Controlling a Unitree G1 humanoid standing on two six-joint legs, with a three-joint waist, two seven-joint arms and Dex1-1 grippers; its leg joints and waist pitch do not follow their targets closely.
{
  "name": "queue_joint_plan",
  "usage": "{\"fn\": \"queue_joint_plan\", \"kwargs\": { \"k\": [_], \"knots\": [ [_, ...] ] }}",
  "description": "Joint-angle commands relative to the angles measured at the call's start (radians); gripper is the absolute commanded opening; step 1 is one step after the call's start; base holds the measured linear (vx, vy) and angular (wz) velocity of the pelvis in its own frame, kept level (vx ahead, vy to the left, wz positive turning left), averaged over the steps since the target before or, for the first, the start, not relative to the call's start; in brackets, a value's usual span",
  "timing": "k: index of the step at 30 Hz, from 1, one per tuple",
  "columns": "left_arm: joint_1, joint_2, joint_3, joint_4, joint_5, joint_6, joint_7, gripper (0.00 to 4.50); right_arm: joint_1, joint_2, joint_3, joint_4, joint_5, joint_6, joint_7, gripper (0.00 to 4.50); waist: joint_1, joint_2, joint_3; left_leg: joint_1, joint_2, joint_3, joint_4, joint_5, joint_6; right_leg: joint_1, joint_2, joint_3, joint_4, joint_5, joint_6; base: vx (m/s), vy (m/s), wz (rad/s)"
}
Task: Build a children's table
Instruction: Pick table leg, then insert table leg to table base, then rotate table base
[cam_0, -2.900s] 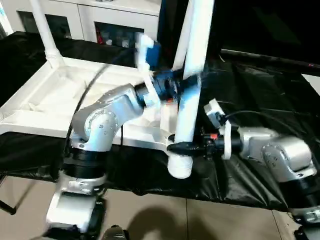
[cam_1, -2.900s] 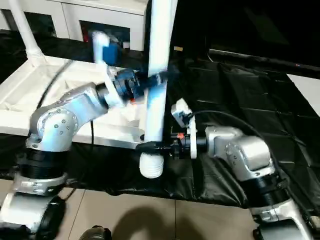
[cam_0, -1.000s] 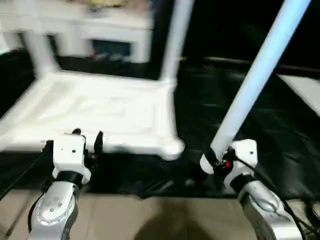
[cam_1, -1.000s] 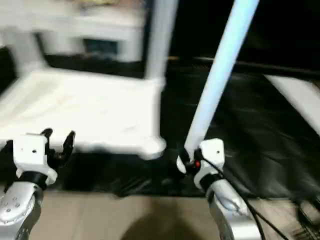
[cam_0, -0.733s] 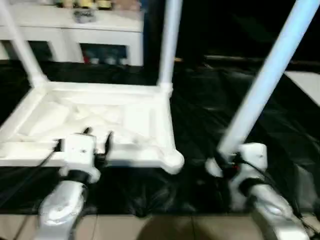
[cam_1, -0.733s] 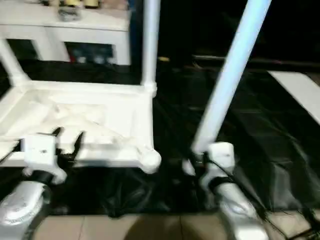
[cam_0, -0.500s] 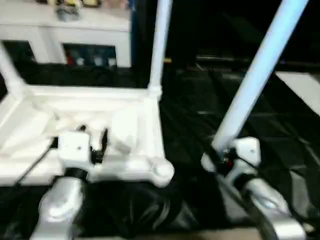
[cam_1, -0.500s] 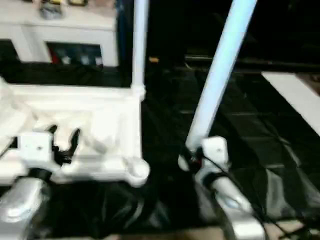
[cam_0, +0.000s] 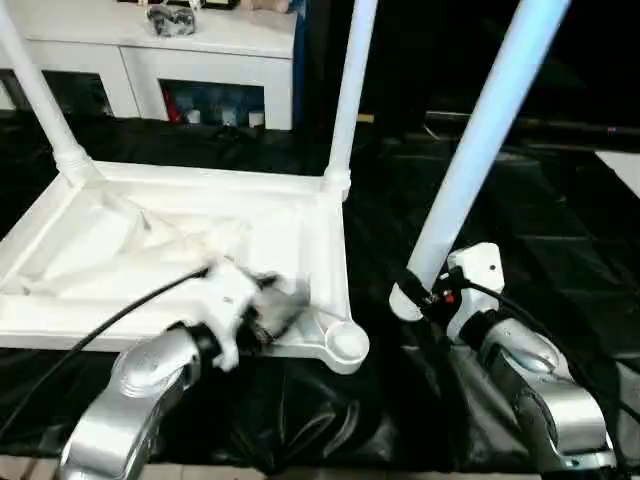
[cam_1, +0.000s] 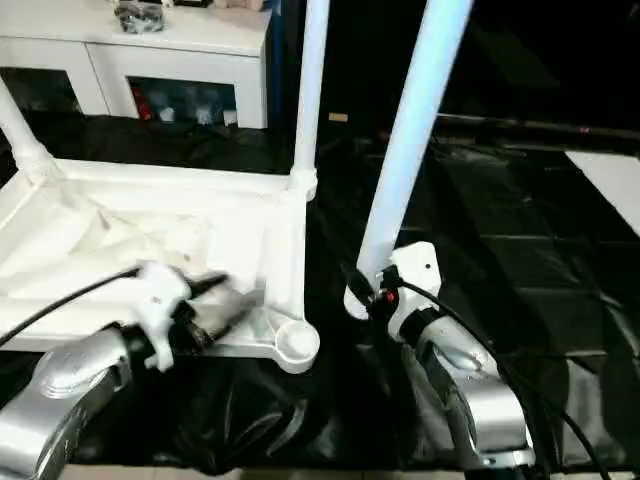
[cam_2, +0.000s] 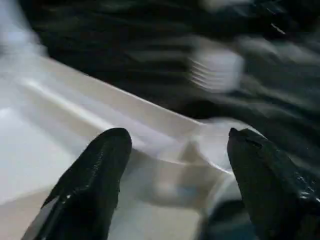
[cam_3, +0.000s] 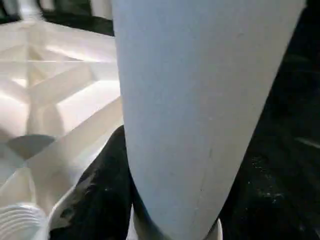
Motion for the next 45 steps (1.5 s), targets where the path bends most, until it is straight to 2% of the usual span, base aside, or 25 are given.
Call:
{"fn": "queue_joint_plan", "kwargs": {
  "k": [1, 2, 4, 5, 6, 8, 9, 10, 14, 16, 17, 18, 19, 20, 22, 26, 33, 34, 36, 43, 45],
  "knots": [
    [-0.027, 0.02, -0.03, 0.023, 0.0, -0.002, -0.079, 3.5, -0.017, -0.016, 0.004, -0.003, 0.017, 0.001, 0.021, 1.89, 0.0, 0.008, -0.041, -0.006, 0.065, -0.013, -0.096, -0.071, 0.015, 0.035, -0.079, 0.048, -0.077, -0.043, -0.198, 0.0, 0.0, 0.0],
    [-0.054, 0.044, -0.05, 0.046, 0.005, -0.005, -0.126, 3.5, -0.023, -0.023, 0.006, -0.001, 0.021, 0.002, 0.03, 1.89, 0.0, 0.008, -0.042, -0.009, 0.065, -0.012, -0.095, -0.052, 0.017, 0.038, -0.08, 0.048, -0.075, -0.021, -0.202, 0.0, 0.0, 0.0],
    [-0.084, 0.07, -0.069, 0.074, 0.005, -0.003, -0.178, 3.5, -0.029, -0.026, 0.003, 0.003, 0.029, 0.005, 0.041, 1.89, 0.001, 0.014, -0.045, -0.007, 0.063, -0.009, -0.093, -0.019, 0.024, 0.036, -0.077, 0.045, -0.071, 0.023, -0.212, 0.0, 0.0, 0.0],
    [-0.117, 0.095, -0.089, 0.109, 0.021, -0.017, -0.216, 3.5, -0.031, -0.029, -0.001, 0.009, 0.021, -0.002, 0.041, 1.89, 0.001, 0.012, -0.046, -0.009, 0.064, -0.01, -0.093, -0.01, 0.025, 0.039, -0.078, 0.045, -0.07, 0.035, -0.214, 0.0, 0.0, 0.0],
    [-0.152, 0.117, -0.102, 0.149, 0.035, -0.037, -0.252, 3.5, -0.029, -0.031, -0.002, 0.015, 0.011, -0.01, 0.041, 1.89, 0.003, 0.017, -0.046, -0.006, 0.062, -0.008, -0.093, -0.008, 0.025, 0.036, -0.076, 0.044, -0.071, 0.043, -0.217, 0.0, 0.0, 0.0],
    [-0.173, 0.128, -0.109, 0.174, 0.043, -0.051, -0.273, 3.5, -0.029, -0.032, -0.003, 0.019, 0.005, -0.014, 0.04, 1.89, 0.003, 0.016, -0.047, -0.008, 0.062, -0.007, -0.093, -0.003, 0.023, 0.039, -0.076, 0.044, -0.07, 0.053, -0.224, 0.0, 0.0, 0.0],
    [-0.189, 0.138, -0.111, 0.196, 0.047, -0.055, -0.291, 3.5, -0.027, -0.031, -0.004, 0.018, 0.007, -0.015, 0.044, 1.89, 0.004, 0.022, -0.048, -0.01, 0.063, -0.007, -0.093, 0.001, 0.021, 0.042, -0.079, 0.044, -0.067, 0.061, -0.23, 0.0, 0.0, 0.0],
    [-0.2, 0.145, -0.113, 0.213, 0.052, -0.062, -0.305, 3.33, -0.025, -0.03, -0.005, 0.017, 0.01, -0.013, 0.048, 1.89, 0.002, 0.02, -0.048, -0.01, 0.065, -0.005, -0.094, 0.0, 0.02, 0.041, -0.078, 0.044, -0.068, 0.065, -0.235, 0.0, 0.0, 0.0],
    [-0.232, 0.183, -0.114, 0.259, 0.054, -0.07, -0.361, 3.02, -0.017, -0.019, -0.017, 0.009, 0.037, 0.001, 0.053, 1.88, 0.002, 0.027, -0.048, -0.009, 0.068, -0.003, -0.096, -0.021, 0.012, 0.041, -0.08, 0.044, -0.067, 0.056, -0.249, 0.0, 0.0, 0.0],
    [-0.241, 0.194, -0.118, 0.275, 0.054, -0.076, -0.374, 2.76, -0.016, -0.019, -0.016, 0.009, 0.04, 0.003, 0.054, 1.88, 0.003, 0.026, -0.047, -0.008, 0.069, -0.002, -0.096, -0.026, 0.012, 0.04, -0.079, 0.044, -0.068, 0.053, -0.253, 0.0, 0.0, 0.0],
    [-0.25, 0.2, -0.122, 0.297, 0.055, -0.081, -0.39, 2.7, -0.016, -0.017, -0.014, 0.007, 0.043, 0.006, 0.056, 1.88, 0.003, 0.033, -0.046, -0.006, 0.07, -0.001, -0.097, -0.039, 0.009, 0.037, -0.079, 0.044, -0.07, 0.037, -0.256, 0.0, 0.0, 0.0],
    [-0.253, 0.203, -0.124, 0.305, 0.055, -0.08, -0.399, 2.68, -0.015, -0.016, -0.012, 0.006, 0.043, 0.006, 0.058, 1.88, 0.003, 0.031, -0.046, -0.006, 0.07, 0.0, -0.097, -0.042, 0.008, 0.038, -0.079, 0.044, -0.07, 0.035, -0.257, 0.0, 0.0, 0.0],
    [-0.261, 0.205, -0.126, 0.323, 0.057, -0.086, -0.416, 2.65, -0.015, -0.014, -0.01, 0.004, 0.041, 0.006, 0.059, 1.88, 0.004, 0.036, -0.046, -0.006, 0.071, -0.001, -0.098, -0.044, 0.006, 0.038, -0.081, 0.044, -0.069, 0.036, -0.262, 0.0, 0.0, 0.0],
    [-0.265, 0.206, -0.127, 0.331, 0.058, -0.09, -0.424, 2.55, -0.016, -0.013, -0.01, 0.003, 0.039, 0.005, 0.059, 1.88, 0.004, 0.033, -0.045, -0.007, 0.07, 0.0, -0.098, -0.045, 0.006, 0.038, -0.08, 0.044, -0.071, 0.031, -0.262, 0.0, 0.0, 0.0],
    [-0.273, 0.205, -0.129, 0.346, 0.054, -0.085, -0.442, 2.28, -0.02, -0.009, -0.01, 0.006, 0.036, 0.004, 0.057, 1.88, 0.005, 0.037, -0.045, -0.008, 0.071, 0.001, -0.097, -0.032, 0.007, 0.039, -0.082, 0.045, -0.069, 0.042, -0.266, 0.0, 0.0, 0.0],
    [-0.289, 0.199, -0.134, 0.371, 0.059, -0.097, -0.456, 2.08, -0.014, -0.009, -0.007, 0.001, 0.043, 0.003, 0.059, 1.88, 0.006, 0.04, -0.045, -0.008, 0.071, 0.002, -0.096, -0.026, 0.008, 0.039, -0.082, 0.045, -0.069, 0.051, -0.268, 0.0, 0.0, 0.0],
    [-0.311, 0.183, -0.147, 0.414, 0.068, -0.116, -0.477, 1.66, -0.01, -0.007, -0.002, -0.003, 0.039, 0.002, 0.058, 1.88, 0.005, 0.042, -0.044, -0.01, 0.072, 0.002, -0.097, -0.031, 0.005, 0.041, -0.083, 0.046, -0.07, 0.049, -0.27, 0.0, 0.0, 0.0],
    [-0.314, 0.18, -0.147, 0.42, 0.07, -0.118, -0.479, 1.43, -0.01, -0.007, -0.002, -0.003, 0.039, 0.002, 0.058, 1.88, 0.005, 0.042, -0.045, -0.01, 0.072, 0.003, -0.097, -0.027, 0.006, 0.041, -0.083, 0.046, -0.07, 0.049, -0.27, 0.0, 0.0, 0.0],
    [-0.316, 0.18, -0.153, 0.423, 0.072, -0.117, -0.49, 1.35, -0.007, -0.008, 0.001, -0.006, 0.037, 0.002, 0.06, 1.88, 0.005, 0.045, -0.044, -0.01, 0.073, 0.002, -0.097, -0.027, 0.006, 0.039, -0.083, 0.046, -0.07, 0.054, -0.272, 0.0, 0.0, 0.0],
    [-0.313, 0.182, -0.163, 0.427, 0.076, -0.113, -0.502, 0.88, -0.007, -0.008, 0.007, -0.009, 0.037, 0.005, 0.065, 1.88, 0.005, 0.043, -0.044, -0.011, 0.074, 0.002, -0.098, -0.027, 0.01, 0.04, -0.085, 0.046, -0.07, 0.051, -0.275, 0.0, 0.0, 0.0],
    [-0.314, 0.177, -0.16, 0.428, 0.074, -0.112, -0.502, 0.66, -0.011, -0.009, 0.007, -0.006, 0.037, 0.004, 0.068, 1.88, 0.004, 0.037, -0.044, -0.012, 0.074, 0.004, -0.098, -0.022, 0.013, 0.04, -0.084, 0.046, -0.07, 0.052, -0.274, 0.0, 0.0, 0.0]
  ]
}}
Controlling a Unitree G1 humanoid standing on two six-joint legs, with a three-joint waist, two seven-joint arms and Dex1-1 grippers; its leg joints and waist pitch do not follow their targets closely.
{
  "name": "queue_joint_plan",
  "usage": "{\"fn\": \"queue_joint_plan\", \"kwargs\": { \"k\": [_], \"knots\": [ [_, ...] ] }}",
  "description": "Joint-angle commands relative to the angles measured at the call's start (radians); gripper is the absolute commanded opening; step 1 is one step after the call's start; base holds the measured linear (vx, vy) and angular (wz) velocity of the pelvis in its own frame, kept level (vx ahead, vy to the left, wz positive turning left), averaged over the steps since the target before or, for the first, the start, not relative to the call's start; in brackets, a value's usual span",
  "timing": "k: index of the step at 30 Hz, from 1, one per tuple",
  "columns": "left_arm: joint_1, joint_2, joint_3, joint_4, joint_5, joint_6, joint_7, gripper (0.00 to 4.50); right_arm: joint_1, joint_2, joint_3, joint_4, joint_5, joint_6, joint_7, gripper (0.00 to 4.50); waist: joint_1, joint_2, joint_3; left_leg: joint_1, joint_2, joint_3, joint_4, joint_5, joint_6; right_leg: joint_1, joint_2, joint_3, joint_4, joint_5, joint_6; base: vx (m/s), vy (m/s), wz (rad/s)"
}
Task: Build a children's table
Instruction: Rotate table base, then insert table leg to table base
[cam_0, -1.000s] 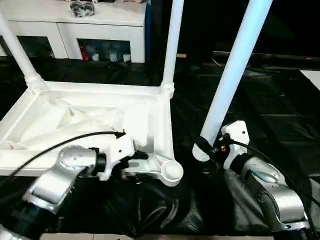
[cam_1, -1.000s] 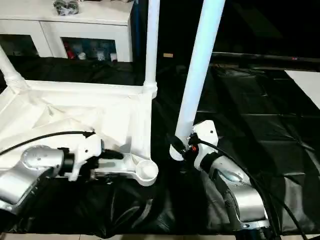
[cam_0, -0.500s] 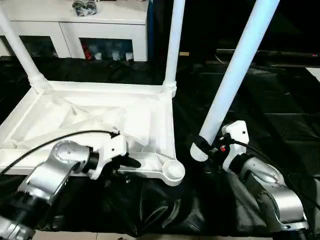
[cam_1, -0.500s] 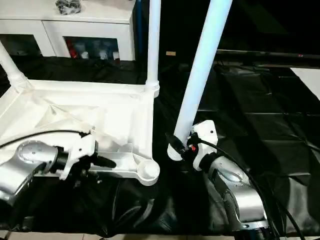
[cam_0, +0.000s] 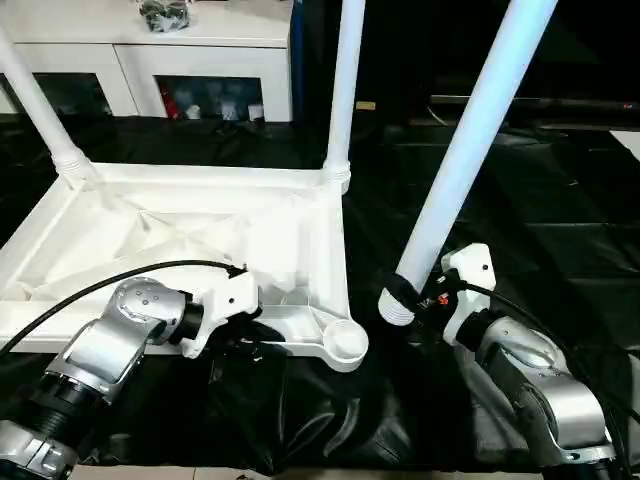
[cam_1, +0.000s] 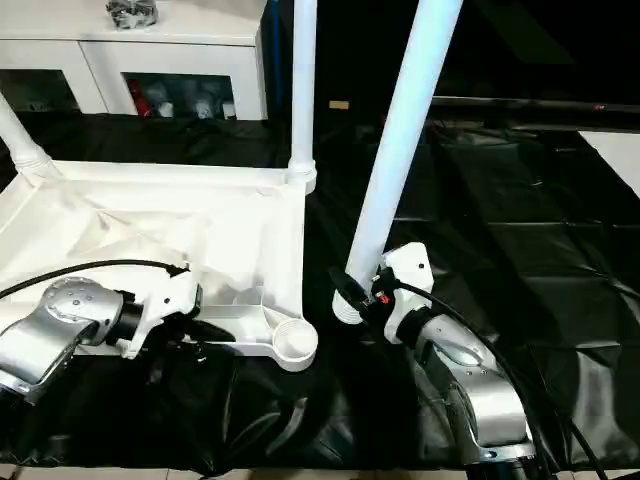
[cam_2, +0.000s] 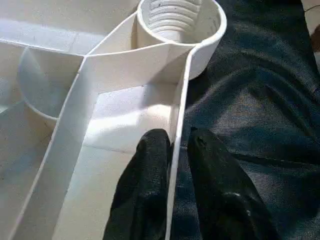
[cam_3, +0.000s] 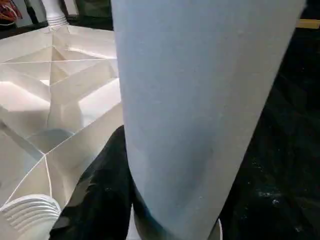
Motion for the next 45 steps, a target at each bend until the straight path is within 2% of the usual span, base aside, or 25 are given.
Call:
{"fn": "queue_joint_plan", "kwargs": {
  "k": [1, 6, 7, 8, 12, 14, 16, 19, 20, 22, 23, 25, 27, 30, 31, 32, 34, 36, 37, 40, 45],
  "knots": [
    [-0.007, -0.007, 0.001, 0.003, -0.001, 0.002, -0.01, 0.66, -0.009, -0.007, 0.006, -0.018, 0.002, 0.001, 0.013, 1.88, 0.001, 0.01, -0.055, -0.008, 0.065, -0.015, -0.084, -0.02, 0.021, 0.052, -0.084, 0.047, -0.068, 0.063, -0.273, 0.0, 0.0, 0.0],
    [0.005, -0.004, -0.01, -0.01, 0.013, 0.029, -0.004, 0.42, -0.026, -0.007, 0.015, -0.008, -0.001, 0.002, 0.02, 1.88, 0.0, 0.009, -0.056, -0.008, 0.065, -0.015, -0.082, -0.002, 0.031, 0.051, -0.084, 0.047, -0.066, 0.083, -0.278, 0.0, 0.0, 0.0],
    [0.006, -0.004, -0.011, -0.012, 0.015, 0.034, 0.0, 0.29, -0.03, -0.006, 0.015, -0.007, 0.0, 0.004, 0.019, 1.88, -0.001, 0.0, -0.055, -0.008, 0.065, -0.013, -0.083, -0.002, 0.034, 0.051, -0.083, 0.047, -0.067, 0.083, -0.277, 0.0, 0.0, 0.0],
    [0.007, -0.005, -0.012, -0.013, 0.02, 0.04, 0.008, 0.12, -0.035, -0.004, 0.014, -0.007, 0.002, 0.006, 0.018, 1.88, 0.001, 0.003, -0.055, -0.008, 0.065, -0.014, -0.083, -0.001, 0.035, 0.051, -0.085, 0.047, -0.066, 0.08, -0.277, 0.0, 0.0, 0.0],
    [0.005, -0.03, -0.012, -0.022, 0.072, 0.132, 0.127, 0.04, -0.09, 0.026, -0.015, -0.013, 0.057, 0.088, -0.003, 1.88, -0.006, 0.002, -0.054, -0.01, 0.066, -0.016, -0.085, -0.006, 0.033, 0.053, -0.085, 0.046, -0.066, 0.059, -0.277, 0.0, 0.0, 0.0],
    [-0.001, -0.057, 0.005, -0.022, 0.064, 0.162, 0.168, 0.0, -0.104, 0.028, -0.016, -0.011, 0.065, 0.101, 0.0, 1.88, -0.008, 0.003, -0.052, -0.01, 0.066, -0.014, -0.084, -0.011, 0.029, 0.053, -0.086, 0.048, -0.07, 0.038, -0.279, 0.0, 0.0, 0.0],
    [-0.035, -0.157, 0.054, -0.034, 0.047, 0.249, 0.301, 0.0, -0.158, 0.015, 0.006, 0.014, 0.052, 0.122, 0.022, 1.88, -0.012, -0.008, -0.055, -0.009, 0.065, -0.01, -0.079, 0.012, 0.031, 0.054, -0.084, 0.046, -0.069, 0.061, -0.291, 0.0, 0.0, 0.0],
    [-0.054, -0.217, 0.068, -0.046, 0.044, 0.297, 0.369, 0.0, -0.199, 0.016, 0.019, 0.044, 0.046, 0.133, 0.032, 1.88, -0.011, -0.009, -0.058, -0.017, 0.062, -0.011, -0.076, 0.05, 0.044, 0.06, -0.085, 0.047, -0.065, 0.092, -0.29, 0.0, 0.0, 0.0],
    [-0.057, -0.234, 0.063, -0.052, 0.049, 0.302, 0.381, 0.0, -0.217, 0.016, 0.026, 0.061, 0.04, 0.136, 0.038, 1.88, -0.017, -0.019, -0.059, -0.02, 0.06, -0.011, -0.075, 0.061, 0.053, 0.062, -0.083, 0.046, -0.064, 0.114, -0.29, 0.0, 0.0, 0.0],
    [-0.058, -0.248, 0.055, -0.058, 0.054, 0.303, 0.385, 0.0, -0.234, 0.016, 0.035, 0.079, 0.034, 0.139, 0.049, 1.88, -0.016, -0.016, -0.061, -0.019, 0.058, -0.009, -0.07, 0.084, 0.071, 0.062, -0.083, 0.047, -0.063, 0.142, -0.291, 0.0, 0.0, 0.0],
    [-0.058, -0.256, 0.049, -0.062, 0.058, 0.308, 0.387, 0.0, -0.246, 0.014, 0.043, 0.091, 0.03, 0.144, 0.057, 1.88, -0.016, -0.023, -0.061, -0.019, 0.058, -0.007, -0.07, 0.092, 0.083, 0.06, -0.081, 0.047, -0.064, 0.151, -0.29, 0.0, 0.0, 0.0],
    [-0.061, -0.27, 0.036, -0.06, 0.07, 0.308, 0.397, 0.0, -0.278, 0.005, 0.064, 0.128, 0.018, 0.146, 0.079, 1.88, -0.012, -0.017, -0.061, -0.016, 0.062, -0.008, -0.07, 0.096, 0.097, 0.056, -0.083, 0.044, -0.063, 0.137, -0.296, 0.0, 0.0, 0.0],
    [-0.06, -0.269, 0.028, -0.067, 0.076, 0.311, 0.392, 0.0, -0.295, 0.002, 0.07, 0.154, 0.005, 0.133, 0.084, 1.88, -0.01, -0.02, -0.062, -0.016, 0.063, -0.007, -0.07, 0.101, 0.101, 0.056, -0.083, 0.044, -0.061, 0.133, -0.296, 0.0, 0.0, 0.0],
    [-0.059, -0.263, 0.014, -0.077, 0.081, 0.316, 0.389, 0.0, -0.322, -0.002, 0.075, 0.199, -0.01, 0.12, 0.09, 1.88, -0.011, -0.018, -0.061, -0.014, 0.065, -0.007, -0.07, 0.097, 0.101, 0.052, -0.084, 0.043, -0.062, 0.115, -0.299, 0.0, 0.0, 0.0],
    [-0.058, -0.258, 0.009, -0.08, 0.082, 0.313, 0.39, 0.0, -0.332, -0.004, 0.079, 0.214, -0.015, 0.116, 0.093, 1.88, -0.013, -0.03, -0.062, -0.016, 0.064, -0.005, -0.069, 0.103, 0.103, 0.054, -0.083, 0.043, -0.062, 0.123, -0.298, 0.0, 0.0, 0.0],
    [-0.058, -0.251, 0.004, -0.083, 0.08, 0.302, 0.386, 0.0, -0.346, -0.005, 0.082, 0.24, -0.023, 0.105, 0.097, 1.88, -0.009, -0.024, -0.062, -0.016, 0.064, -0.005, -0.068, 0.113, 0.106, 0.053, -0.085, 0.043, -0.06, 0.132, -0.299, 0.0, 0.0, 0.0],
    [-0.059, -0.248, 0.002, -0.086, 0.078, 0.302, 0.383, 0.0, -0.358, -0.006, 0.083, 0.263, -0.03, 0.097, 0.102, 1.88, -0.011, -0.031, -0.063, -0.017, 0.065, -0.004, -0.068, 0.117, 0.111, 0.053, -0.085, 0.041, -0.058, 0.142, -0.301, 0.0, 0.0, 0.0],
    [-0.06, -0.249, 0.005, -0.087, 0.082, 0.305, 0.379, 0.0, -0.368, -0.012, 0.087, 0.286, -0.037, 0.09, 0.107, 1.88, -0.011, -0.03, -0.062, -0.017, 0.065, -0.004, -0.067, 0.125, 0.114, 0.053, -0.084, 0.042, -0.057, 0.15, -0.303, 0.0, 0.0, 0.0],
    [-0.06, -0.249, 0.006, -0.087, 0.083, 0.305, 0.378, 0.0, -0.372, -0.014, 0.088, 0.293, -0.041, 0.087, 0.107, 1.88, -0.011, -0.034, -0.062, -0.017, 0.065, -0.003, -0.067, 0.125, 0.115, 0.053, -0.085, 0.041, -0.057, 0.15, -0.304, 0.0, 0.0, 0.0],
    [-0.062, -0.254, 0.014, -0.086, 0.08, 0.306, 0.373, 0.0, -0.383, -0.014, 0.084, 0.324, -0.047, 0.079, 0.114, 1.88, -0.012, -0.036, -0.06, -0.015, 0.066, -0.003, -0.068, 0.108, 0.112, 0.052, -0.086, 0.041, -0.059, 0.124, -0.307, 0.0, 0.0, 0.0],
    [-0.067, -0.257, 0.021, -0.082, 0.069, 0.303, 0.378, 0.0, -0.375, -0.007, 0.074, 0.349, -0.036, 0.08, 0.129, 1.88, -0.012, -0.036, -0.061, -0.016, 0.066, -0.003, -0.068, 0.11, 0.113, 0.053, -0.086, 0.042, -0.058, 0.131, -0.309, 0.0, 0.0, 0.0]
  ]
}}
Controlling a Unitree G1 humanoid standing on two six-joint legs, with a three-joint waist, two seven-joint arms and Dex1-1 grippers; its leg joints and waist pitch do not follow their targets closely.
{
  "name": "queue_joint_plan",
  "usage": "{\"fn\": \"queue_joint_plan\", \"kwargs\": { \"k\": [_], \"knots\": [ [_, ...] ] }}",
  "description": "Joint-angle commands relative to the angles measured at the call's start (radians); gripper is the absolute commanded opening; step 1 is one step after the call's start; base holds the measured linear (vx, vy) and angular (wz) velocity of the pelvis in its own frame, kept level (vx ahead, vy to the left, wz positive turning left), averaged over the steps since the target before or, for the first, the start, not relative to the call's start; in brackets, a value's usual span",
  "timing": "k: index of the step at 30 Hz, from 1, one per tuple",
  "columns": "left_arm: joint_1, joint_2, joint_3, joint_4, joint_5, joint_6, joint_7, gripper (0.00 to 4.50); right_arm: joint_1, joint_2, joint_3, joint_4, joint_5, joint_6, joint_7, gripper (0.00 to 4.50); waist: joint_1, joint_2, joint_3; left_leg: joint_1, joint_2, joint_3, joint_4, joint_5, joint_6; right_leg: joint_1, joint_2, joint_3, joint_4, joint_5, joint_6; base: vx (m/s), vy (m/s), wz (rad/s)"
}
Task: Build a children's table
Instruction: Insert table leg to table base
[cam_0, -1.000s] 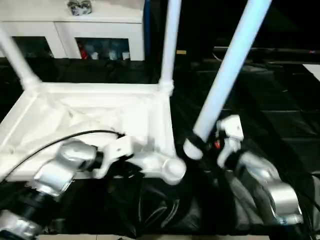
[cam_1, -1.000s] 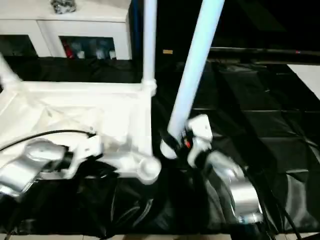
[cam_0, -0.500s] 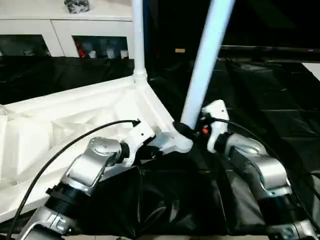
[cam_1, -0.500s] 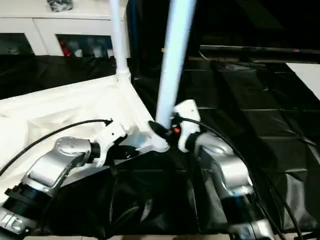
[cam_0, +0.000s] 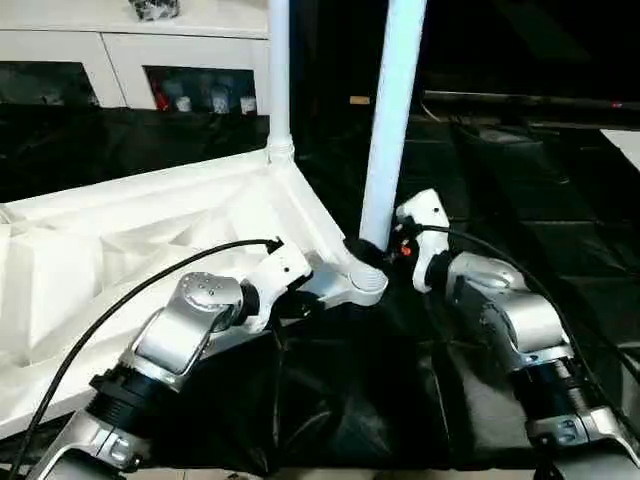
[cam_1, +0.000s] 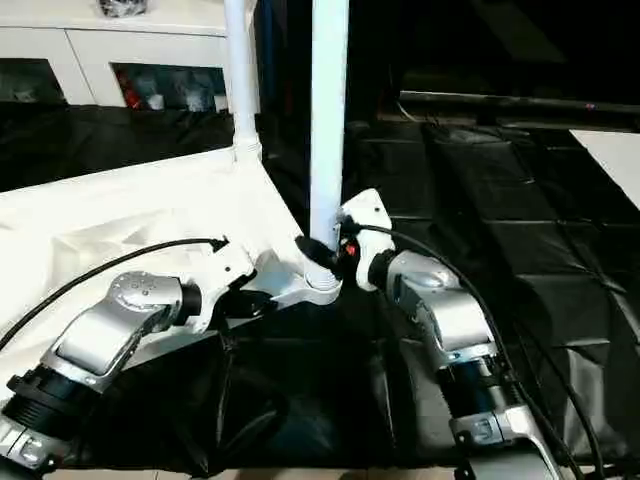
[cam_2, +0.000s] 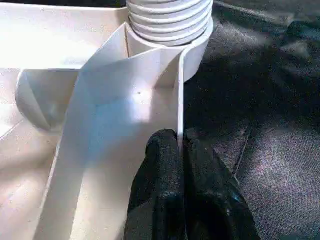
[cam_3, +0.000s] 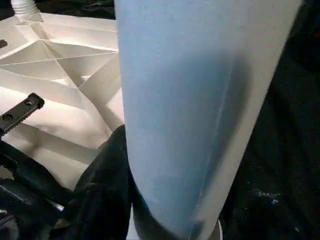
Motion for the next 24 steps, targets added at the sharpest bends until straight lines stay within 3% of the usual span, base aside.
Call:
{"fn": "queue_joint_plan", "kwargs": {
  "k": [1, 5, 7, 10, 16, 24],
  "knots": [
    [-0.012, -0.012, 0.009, 0.002, -0.024, 0.0, -0.01, 0.0, 0.011, 0.004, -0.012, 0.032, 0.005, 0.014, -0.007, 1.88, 0.007, -0.003, -0.066, -0.005, 0.06, -0.011, -0.066, 0.108, 0.102, 0.059, -0.083, 0.044, -0.058, 0.146, -0.308, 0.0, 0.0, 0.0],
    [-0.02, -0.022, 0.012, 0.01, -0.027, -0.001, -0.007, 0.0, 0.023, 0.024, -0.042, 0.039, 0.028, 0.003, -0.015, 1.88, 0.008, -0.003, -0.066, -0.005, 0.061, -0.012, -0.067, 0.096, 0.099, 0.06, -0.085, 0.045, -0.059, 0.141, -0.313, 0.0, 0.0, 0.0],
    [-0.025, -0.025, 0.014, 0.016, -0.025, -0.003, -0.004, 0.0, 0.038, 0.058, -0.098, 0.05, 0.071, -0.012, -0.039, 1.88, 0.01, -0.001, -0.065, -0.005, 0.062, -0.011, -0.068, 0.081, 0.093, 0.06, -0.086, 0.046, -0.061, 0.124, -0.315, 0.0, 0.0, 0.0],
    [-0.028, -0.025, 0.014, 0.019, -0.024, -0.004, -0.004, 0.0, 0.057, 0.074, -0.128, 0.051, 0.095, -0.026, -0.048, 1.88, 0.01, 0.0, -0.066, -0.004, 0.063, -0.012, -0.07, 0.078, 0.086, 0.06, -0.085, 0.044, -0.06, 0.124, -0.316, 0.0, 0.0, 0.0],
    [-0.031, -0.026, 0.015, 0.027, -0.02, -0.009, -0.004, 0.0, 0.13, 0.109, -0.164, 0.054, 0.118, -0.082, -0.038, 1.88, 0.014, 0.003, -0.067, -0.005, 0.063, -0.011, -0.068, 0.085, 0.091, 0.06, -0.085, 0.044, -0.059, 0.152, -0.315, 0.0, 0.0, 0.0],
    [-0.038, -0.034, 0.017, 0.039, -0.018, -0.017, 0.003, 0.0, 0.197, 0.139, -0.199, 0.075, 0.132, -0.188, -0.046, 1.88, 0.018, 0.003, -0.065, -0.003, 0.065, -0.011, -0.072, 0.061, 0.084, 0.057, -0.086, 0.044, -0.063, 0.118, -0.309, 0.0, 0.0, 0.0]
  ]
}}
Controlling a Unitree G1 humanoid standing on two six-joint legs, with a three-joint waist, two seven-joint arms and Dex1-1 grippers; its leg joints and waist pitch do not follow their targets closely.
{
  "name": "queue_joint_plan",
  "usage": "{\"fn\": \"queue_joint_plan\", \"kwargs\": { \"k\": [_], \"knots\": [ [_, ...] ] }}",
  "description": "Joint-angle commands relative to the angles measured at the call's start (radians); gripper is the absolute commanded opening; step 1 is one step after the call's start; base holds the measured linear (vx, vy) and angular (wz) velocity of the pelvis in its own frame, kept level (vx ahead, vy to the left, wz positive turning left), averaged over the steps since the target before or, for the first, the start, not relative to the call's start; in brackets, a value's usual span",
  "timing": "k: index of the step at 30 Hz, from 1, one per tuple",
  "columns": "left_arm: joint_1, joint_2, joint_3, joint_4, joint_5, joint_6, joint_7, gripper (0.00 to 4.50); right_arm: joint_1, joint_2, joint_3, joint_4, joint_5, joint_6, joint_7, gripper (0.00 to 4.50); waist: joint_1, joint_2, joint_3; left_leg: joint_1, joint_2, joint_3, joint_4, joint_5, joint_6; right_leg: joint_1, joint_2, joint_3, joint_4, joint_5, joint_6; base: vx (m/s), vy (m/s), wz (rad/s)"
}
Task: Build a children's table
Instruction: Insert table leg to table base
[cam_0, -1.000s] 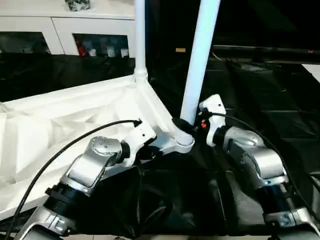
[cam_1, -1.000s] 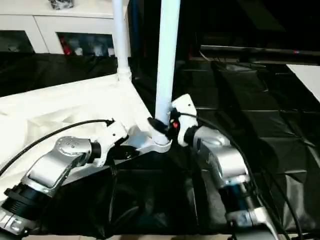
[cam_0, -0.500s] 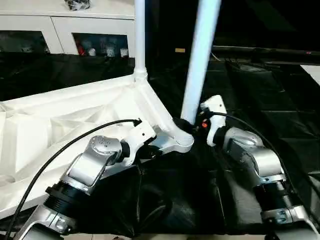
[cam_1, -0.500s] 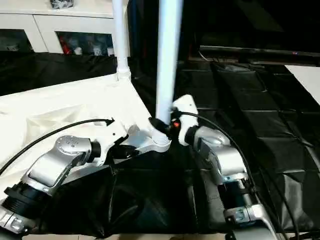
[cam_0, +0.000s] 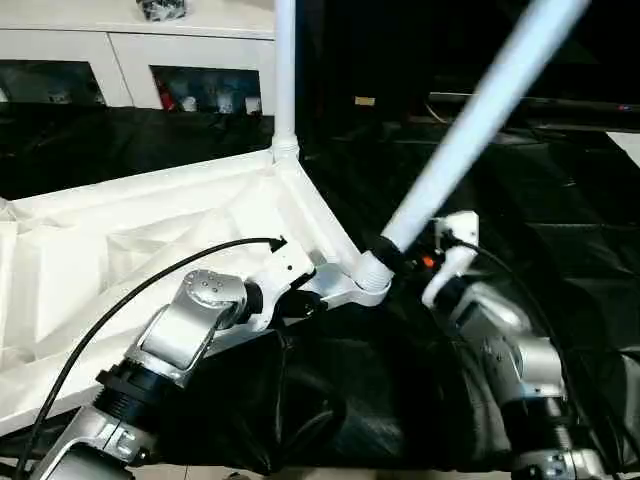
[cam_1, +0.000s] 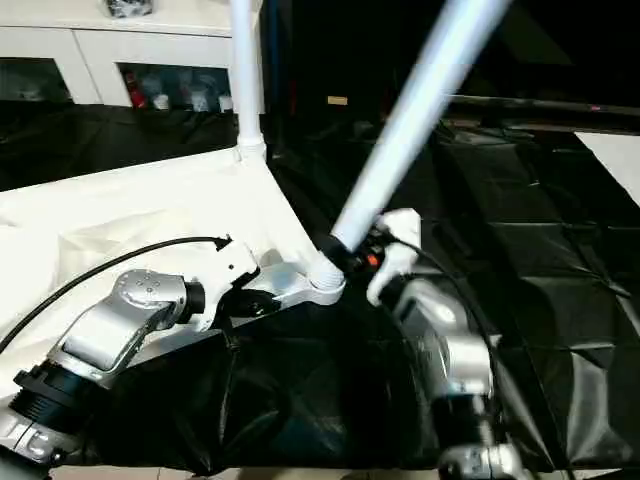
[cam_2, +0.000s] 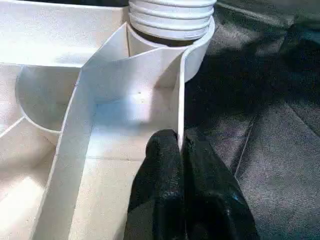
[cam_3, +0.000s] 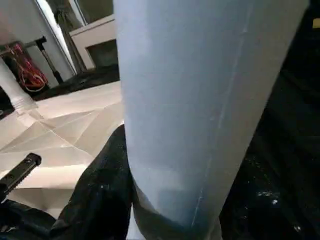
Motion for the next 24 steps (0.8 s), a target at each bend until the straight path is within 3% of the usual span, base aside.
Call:
{"fn": "queue_joint_plan", "kwargs": {
  "k": [1, 3, 12, 19, 24],
  "knots": [
    [-0.016, -0.01, 0.018, 0.002, -0.017, -0.017, 0.008, 0.0, 0.03, -0.006, -0.003, 0.029, -0.021, 0.001, -0.01, 1.88, 0.004, 0.002, -0.065, -0.003, 0.063, -0.013, -0.072, 0.062, 0.085, 0.057, -0.085, 0.045, -0.063, 0.12, -0.307, 0.0, 0.0, 0.0],
    [-0.018, -0.009, 0.02, 0.007, -0.016, -0.02, 0.009, 0.0, 0.057, -0.031, 0.044, -0.017, -0.088, -0.038, -0.007, 1.88, 0.006, 0.001, -0.064, -0.003, 0.062, -0.013, -0.072, 0.068, 0.085, 0.057, -0.084, 0.044, -0.063, 0.125, -0.3, 0.0, 0.0, 0.0],
    [-0.027, 0.001, 0.009, 0.021, -0.005, -0.035, -0.006, 0.0, 0.026, -0.077, 0.168, -0.049, -0.177, 0.001, 0.021, 1.87, 0.0, 0.003, -0.061, -0.004, 0.06, -0.015, -0.076, 0.025, 0.064, 0.059, -0.083, 0.046, -0.07, 0.069, -0.284, 0.0, 0.0, 0.0],
    [-0.04, 0.012, -0.012, 0.024, -0.003, -0.048, -0.043, 0.0, -0.068, -0.121, 0.248, 0.095, -0.251, 0.017, 0.112, 1.87, -0.012, 0.002, -0.057, -0.005, 0.061, -0.015, -0.079, -0.028, 0.049, 0.057, -0.084, 0.046, -0.078, -0.002, -0.285, 0.0, 0.0, 0.0],
    [-0.042, 0.027, -0.023, 0.013, -0.007, -0.055, -0.073, 0.0, -0.128, -0.137, 0.267, 0.171, -0.256, -0.003, 0.185, 1.87, -0.019, 0.002, -0.052, -0.008, 0.061, -0.015, -0.078, -0.023, 0.061, 0.056, -0.084, 0.047, -0.076, 0.019, -0.295, 0.0, 0.0, 0.0]
  ]
}}
